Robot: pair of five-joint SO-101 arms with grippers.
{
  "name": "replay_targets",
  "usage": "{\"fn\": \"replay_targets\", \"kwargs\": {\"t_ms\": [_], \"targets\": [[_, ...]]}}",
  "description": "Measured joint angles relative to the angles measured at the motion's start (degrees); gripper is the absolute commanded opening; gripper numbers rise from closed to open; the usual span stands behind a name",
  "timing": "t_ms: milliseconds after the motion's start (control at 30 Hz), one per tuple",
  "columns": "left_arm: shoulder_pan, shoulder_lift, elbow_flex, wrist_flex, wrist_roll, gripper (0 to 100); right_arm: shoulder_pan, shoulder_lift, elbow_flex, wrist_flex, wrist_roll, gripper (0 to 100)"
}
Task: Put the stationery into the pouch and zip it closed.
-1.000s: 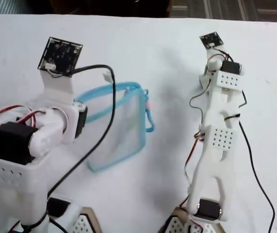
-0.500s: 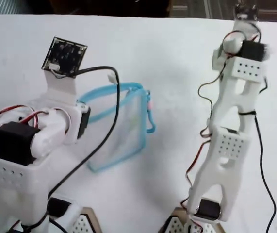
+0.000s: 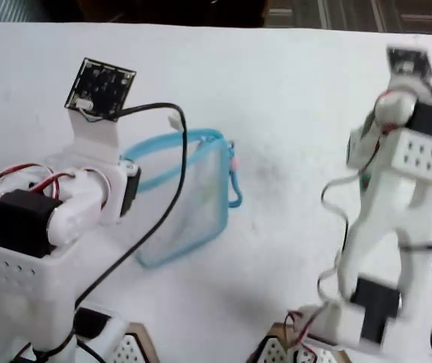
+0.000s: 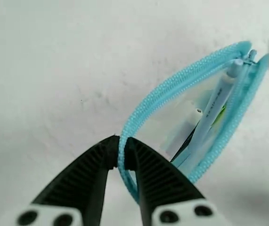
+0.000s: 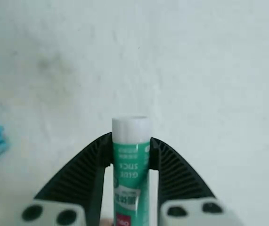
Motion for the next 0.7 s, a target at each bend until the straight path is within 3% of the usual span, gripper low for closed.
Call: {"fn": "replay_targets", "kwargs": {"t_ms": [133,333,600,700], "targets": [[0.0,0.0,0.0,0.0,0.0,2,-2.9,-13.7,14.7,0.0,1.5,1.8],[0.0,0.0,0.0,0.0,0.0,2,-14.7,-33.5,32.0,-5.5,0.7,1.8],[0.0,0.0,0.0,0.0,0.0,2,-31.7,-60.9,48.0,-33.3,-25.6,1.7],[0.0,0.0,0.0,0.0,0.0,2,-35.9,-68.0,50.1,-44.6,-32.2,1.7]]}}
